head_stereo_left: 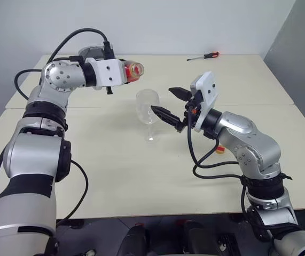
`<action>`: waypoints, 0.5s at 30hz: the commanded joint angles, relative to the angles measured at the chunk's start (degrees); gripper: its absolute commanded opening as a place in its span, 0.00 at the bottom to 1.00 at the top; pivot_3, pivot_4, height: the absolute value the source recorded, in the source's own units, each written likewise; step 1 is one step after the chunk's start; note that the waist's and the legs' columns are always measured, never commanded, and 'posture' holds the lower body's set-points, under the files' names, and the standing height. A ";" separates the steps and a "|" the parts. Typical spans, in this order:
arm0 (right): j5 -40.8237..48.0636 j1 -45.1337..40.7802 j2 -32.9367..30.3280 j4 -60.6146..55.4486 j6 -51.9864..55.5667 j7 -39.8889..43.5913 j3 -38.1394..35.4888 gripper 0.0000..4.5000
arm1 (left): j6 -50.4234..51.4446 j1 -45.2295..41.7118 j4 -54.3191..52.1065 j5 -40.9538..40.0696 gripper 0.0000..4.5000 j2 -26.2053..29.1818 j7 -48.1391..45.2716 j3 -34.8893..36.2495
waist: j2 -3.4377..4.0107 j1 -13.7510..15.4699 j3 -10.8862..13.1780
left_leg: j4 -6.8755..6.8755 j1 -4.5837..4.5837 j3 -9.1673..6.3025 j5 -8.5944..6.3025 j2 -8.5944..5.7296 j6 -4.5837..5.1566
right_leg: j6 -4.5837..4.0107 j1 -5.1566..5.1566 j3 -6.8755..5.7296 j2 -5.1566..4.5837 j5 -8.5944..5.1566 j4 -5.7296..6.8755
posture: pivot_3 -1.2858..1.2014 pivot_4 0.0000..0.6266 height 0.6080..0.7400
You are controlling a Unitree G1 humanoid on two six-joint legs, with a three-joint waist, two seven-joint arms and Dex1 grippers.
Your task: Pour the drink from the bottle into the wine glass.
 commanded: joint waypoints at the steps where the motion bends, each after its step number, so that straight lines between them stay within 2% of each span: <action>1: -0.35 -1.44 0.06 -0.77 -1.44 0.59 -0.25 1.00 | -2.47 -2.76 -1.50 1.65 0.27 2.13 2.96 -0.88 | 0.00 -0.01 0.00 | 0.00 0.00 0.00 0.00 0.00 0.00 | 0.00 0.00 0.00 0.00 0.00 0.01 | 0.52 0.24 1.00; 15: -0.50 -1.25 0.48 -0.75 -1.76 0.73 0.01 1.00 | -6.92 -5.77 -0.55 12.48 0.27 5.04 15.71 -8.08 | 0.00 -0.17 0.00 | 0.00 0.00 0.00 0.00 -0.01 0.00 | 0.00 -0.03 0.02 0.00 0.00 0.04 | 0.52 0.24 1.00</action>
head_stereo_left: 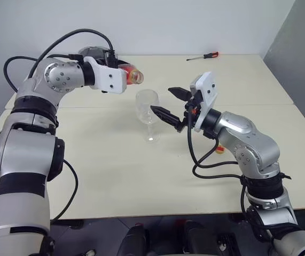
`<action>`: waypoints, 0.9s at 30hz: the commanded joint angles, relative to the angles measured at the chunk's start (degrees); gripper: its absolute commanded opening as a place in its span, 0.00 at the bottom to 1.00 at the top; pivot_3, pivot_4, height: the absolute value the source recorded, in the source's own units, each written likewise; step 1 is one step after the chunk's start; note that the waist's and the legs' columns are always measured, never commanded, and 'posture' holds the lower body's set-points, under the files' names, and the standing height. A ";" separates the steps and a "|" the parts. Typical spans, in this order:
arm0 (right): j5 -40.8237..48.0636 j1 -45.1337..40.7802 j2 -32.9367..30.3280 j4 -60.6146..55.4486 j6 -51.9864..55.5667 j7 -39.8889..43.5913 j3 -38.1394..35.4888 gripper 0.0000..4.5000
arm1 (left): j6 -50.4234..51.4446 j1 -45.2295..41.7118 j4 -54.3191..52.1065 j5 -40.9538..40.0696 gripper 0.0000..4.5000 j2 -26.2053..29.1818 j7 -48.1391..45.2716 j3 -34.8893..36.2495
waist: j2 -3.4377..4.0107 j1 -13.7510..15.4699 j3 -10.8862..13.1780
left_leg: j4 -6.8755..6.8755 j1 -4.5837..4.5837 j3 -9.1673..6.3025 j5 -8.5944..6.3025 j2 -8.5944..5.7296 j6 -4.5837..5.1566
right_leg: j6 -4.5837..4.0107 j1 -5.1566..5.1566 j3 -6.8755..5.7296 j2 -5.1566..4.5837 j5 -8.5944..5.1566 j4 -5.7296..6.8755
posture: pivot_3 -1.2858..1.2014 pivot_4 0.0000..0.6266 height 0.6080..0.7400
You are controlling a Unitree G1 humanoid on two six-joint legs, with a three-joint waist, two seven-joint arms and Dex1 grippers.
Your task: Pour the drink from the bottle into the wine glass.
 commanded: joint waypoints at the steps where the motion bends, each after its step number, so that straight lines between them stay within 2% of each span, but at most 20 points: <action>1: -0.28 -1.21 0.25 -1.40 -1.25 0.29 -0.06 1.00 | -1.32 -3.70 -0.50 1.78 0.27 1.93 4.19 -0.80 | 0.00 -0.03 0.00 | 0.00 0.00 0.01 0.00 0.00 0.00 | 0.00 -0.01 0.00 0.00 0.00 0.01 | 0.52 0.24 1.00; 27: -0.33 -1.06 0.62 -1.42 -1.44 0.45 -0.01 1.00 | -2.77 -7.02 1.12 9.50 0.27 3.43 14.35 -6.91 | 0.00 -0.05 0.00 | 0.00 -0.02 0.04 0.00 -0.01 0.00 | 0.00 -0.06 0.00 -0.01 0.00 0.06 | 0.52 0.24 1.00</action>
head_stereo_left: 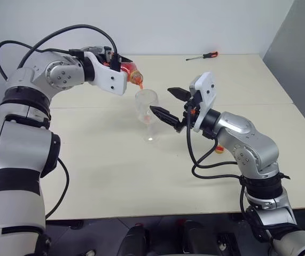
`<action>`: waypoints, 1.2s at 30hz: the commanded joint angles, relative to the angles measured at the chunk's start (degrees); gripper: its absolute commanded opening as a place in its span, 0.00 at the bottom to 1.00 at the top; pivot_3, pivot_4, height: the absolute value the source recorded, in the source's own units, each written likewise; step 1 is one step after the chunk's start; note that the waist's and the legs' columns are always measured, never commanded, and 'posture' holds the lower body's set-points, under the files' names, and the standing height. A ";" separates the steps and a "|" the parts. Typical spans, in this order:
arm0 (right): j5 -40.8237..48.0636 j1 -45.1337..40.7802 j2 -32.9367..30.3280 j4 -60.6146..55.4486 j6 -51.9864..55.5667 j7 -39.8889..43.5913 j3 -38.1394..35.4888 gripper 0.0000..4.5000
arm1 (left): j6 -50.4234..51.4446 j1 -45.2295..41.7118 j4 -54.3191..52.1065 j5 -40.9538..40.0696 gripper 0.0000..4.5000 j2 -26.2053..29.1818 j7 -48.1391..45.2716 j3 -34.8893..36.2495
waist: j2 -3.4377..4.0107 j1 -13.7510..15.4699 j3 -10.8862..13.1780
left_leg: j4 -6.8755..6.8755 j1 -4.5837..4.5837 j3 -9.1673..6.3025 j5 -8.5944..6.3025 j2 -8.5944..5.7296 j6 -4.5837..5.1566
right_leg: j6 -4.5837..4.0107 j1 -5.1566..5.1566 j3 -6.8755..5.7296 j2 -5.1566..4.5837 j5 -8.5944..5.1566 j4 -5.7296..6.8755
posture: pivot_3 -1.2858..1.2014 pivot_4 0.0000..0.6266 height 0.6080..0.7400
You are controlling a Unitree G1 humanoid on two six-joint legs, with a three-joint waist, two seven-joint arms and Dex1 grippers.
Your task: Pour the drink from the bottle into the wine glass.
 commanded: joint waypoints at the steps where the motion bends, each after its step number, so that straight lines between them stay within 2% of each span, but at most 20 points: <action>1: -0.18 -1.03 0.27 -1.43 -1.41 0.38 -0.11 1.00 | -0.52 -2.85 -0.36 0.22 0.27 1.70 2.12 -0.01 | 0.00 0.00 0.00 | 0.00 0.00 0.00 0.00 0.00 0.00 | 0.00 0.00 0.00 0.00 0.00 0.00 | 0.52 0.24 1.00; 36: -0.44 -1.14 0.18 -0.62 -2.21 0.77 -0.26 1.00 | -0.24 -5.91 0.47 5.89 0.27 2.76 9.60 -4.96 | 0.00 0.00 0.00 | 0.00 -0.01 0.07 0.00 -0.01 0.00 | 0.00 -0.09 0.02 0.00 0.00 0.10 | 0.52 0.24 1.00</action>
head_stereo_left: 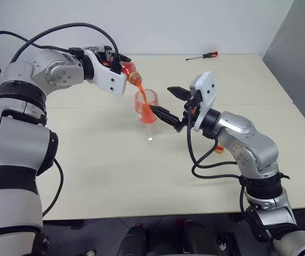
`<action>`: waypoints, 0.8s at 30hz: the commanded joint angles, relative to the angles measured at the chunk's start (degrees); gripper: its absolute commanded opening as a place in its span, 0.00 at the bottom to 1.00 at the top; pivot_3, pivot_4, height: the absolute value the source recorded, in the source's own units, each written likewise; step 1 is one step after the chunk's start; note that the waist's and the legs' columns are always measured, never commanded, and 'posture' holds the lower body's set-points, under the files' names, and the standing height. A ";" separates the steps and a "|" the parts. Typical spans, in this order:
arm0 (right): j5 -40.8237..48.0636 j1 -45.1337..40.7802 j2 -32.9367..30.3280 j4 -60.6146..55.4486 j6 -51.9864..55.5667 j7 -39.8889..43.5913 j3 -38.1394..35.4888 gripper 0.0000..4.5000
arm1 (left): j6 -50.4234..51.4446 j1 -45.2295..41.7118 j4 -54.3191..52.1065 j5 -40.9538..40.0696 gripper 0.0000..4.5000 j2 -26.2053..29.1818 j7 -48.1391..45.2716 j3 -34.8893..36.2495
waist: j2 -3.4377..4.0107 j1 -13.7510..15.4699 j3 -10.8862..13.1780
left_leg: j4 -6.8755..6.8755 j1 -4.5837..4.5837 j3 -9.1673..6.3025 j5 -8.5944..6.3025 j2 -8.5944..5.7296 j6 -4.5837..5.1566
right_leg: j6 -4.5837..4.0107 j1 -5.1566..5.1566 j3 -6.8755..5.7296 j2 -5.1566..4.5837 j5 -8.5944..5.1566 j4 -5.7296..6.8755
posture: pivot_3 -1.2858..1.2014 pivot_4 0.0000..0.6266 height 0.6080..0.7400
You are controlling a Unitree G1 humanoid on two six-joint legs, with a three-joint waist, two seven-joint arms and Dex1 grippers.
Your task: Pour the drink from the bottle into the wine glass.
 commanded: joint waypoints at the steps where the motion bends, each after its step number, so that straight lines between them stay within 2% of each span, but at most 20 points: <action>1: -0.27 -1.16 0.11 -0.92 -1.22 0.34 -0.27 1.00 | -0.20 -3.29 -0.24 0.16 0.27 1.80 1.99 0.22 | 0.00 0.00 0.00 | 0.00 0.00 0.00 0.00 0.00 0.00 | 0.00 0.00 0.00 0.00 0.00 0.00 | 0.52 0.24 1.00; 24: -0.98 -1.23 0.49 -0.71 -1.26 0.82 -0.40 1.00 | 0.14 -4.05 0.37 0.70 0.27 1.62 3.02 -0.35 | 0.00 0.00 0.00 | 0.00 -0.01 0.12 0.00 0.00 0.00 | 0.01 -0.12 0.02 0.00 0.00 0.13 | 0.52 0.24 1.00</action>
